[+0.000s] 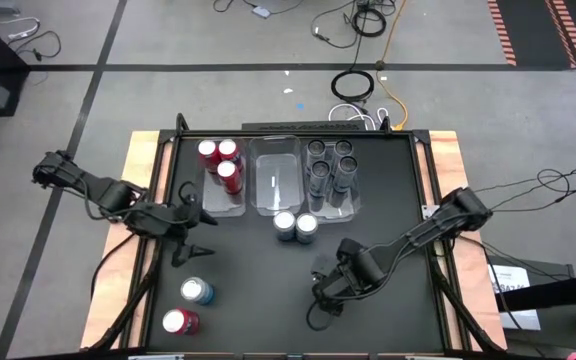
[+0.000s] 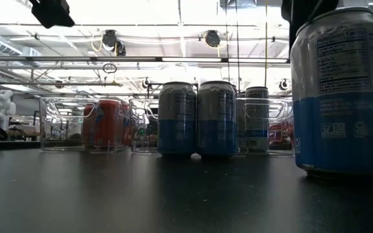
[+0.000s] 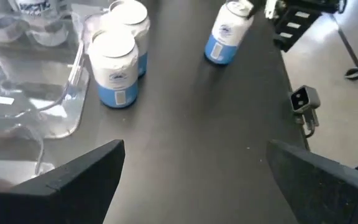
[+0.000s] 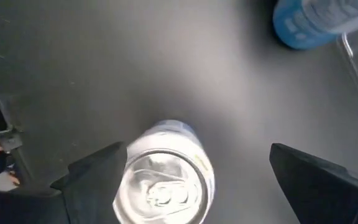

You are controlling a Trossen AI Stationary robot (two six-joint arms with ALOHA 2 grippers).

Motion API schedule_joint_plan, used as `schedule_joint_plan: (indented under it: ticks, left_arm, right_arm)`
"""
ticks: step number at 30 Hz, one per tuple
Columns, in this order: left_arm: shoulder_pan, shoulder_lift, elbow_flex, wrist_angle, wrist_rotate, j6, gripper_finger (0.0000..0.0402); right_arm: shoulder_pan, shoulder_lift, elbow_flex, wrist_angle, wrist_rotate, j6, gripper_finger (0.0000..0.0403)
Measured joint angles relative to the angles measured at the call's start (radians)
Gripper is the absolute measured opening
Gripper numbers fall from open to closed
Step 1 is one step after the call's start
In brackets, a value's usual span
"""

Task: Sort soda cans
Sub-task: Put the blue and white soda can into the middle transparent bin

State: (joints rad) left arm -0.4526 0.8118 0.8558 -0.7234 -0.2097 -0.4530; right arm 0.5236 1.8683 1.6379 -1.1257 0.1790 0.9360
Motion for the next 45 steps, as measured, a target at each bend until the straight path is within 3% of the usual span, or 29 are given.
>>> schedule_joint_plan:
  ticks: [9,15,19,25,29,32,38,42,45]
  left_arm:
    - [0.0,-0.058,0.0,-0.018,0.0,0.05,0.04]
    - [0.0,-0.078,0.0,-0.055,0.0,0.049,0.04]
    - [0.0,-0.084,0.0,-0.058,0.0,0.054,0.04]
    - [0.0,-0.098,0.0,-0.063,0.001,0.076,0.04]
    - [0.0,-0.119,0.0,-0.099,0.001,0.076,0.04]
    - [0.0,-0.144,0.0,-0.112,0.001,0.078,0.04]
    - [0.0,-0.189,0.0,-0.116,-0.005,0.137,0.04]
    - [0.0,-0.212,0.0,-0.13,-0.04,0.182,0.04]
    - [0.0,-0.227,0.0,-0.138,-0.056,0.208,0.04]
  right_arm:
    - [0.001,0.083,0.0,-0.011,-0.167,0.004,0.0389]
    - [0.001,0.106,0.0,-0.004,-0.193,0.05,0.0386]
    - [0.001,0.106,0.0,-0.003,-0.189,0.074,0.0357]
    - [0.0,0.105,0.0,0.002,-0.195,0.098,0.0281]
    - [-0.007,0.094,0.007,0.042,-0.206,0.116,0.0281]
    - [-0.02,0.073,0.051,0.033,-0.15,0.122,0.0281]
    - [-0.081,0.043,0.212,0.05,0.084,0.056,0.0281]
    - [-0.174,0.041,0.311,0.148,0.214,-0.012,0.0281]
    - [-0.269,0.041,0.333,0.239,0.235,-0.11,0.0281]
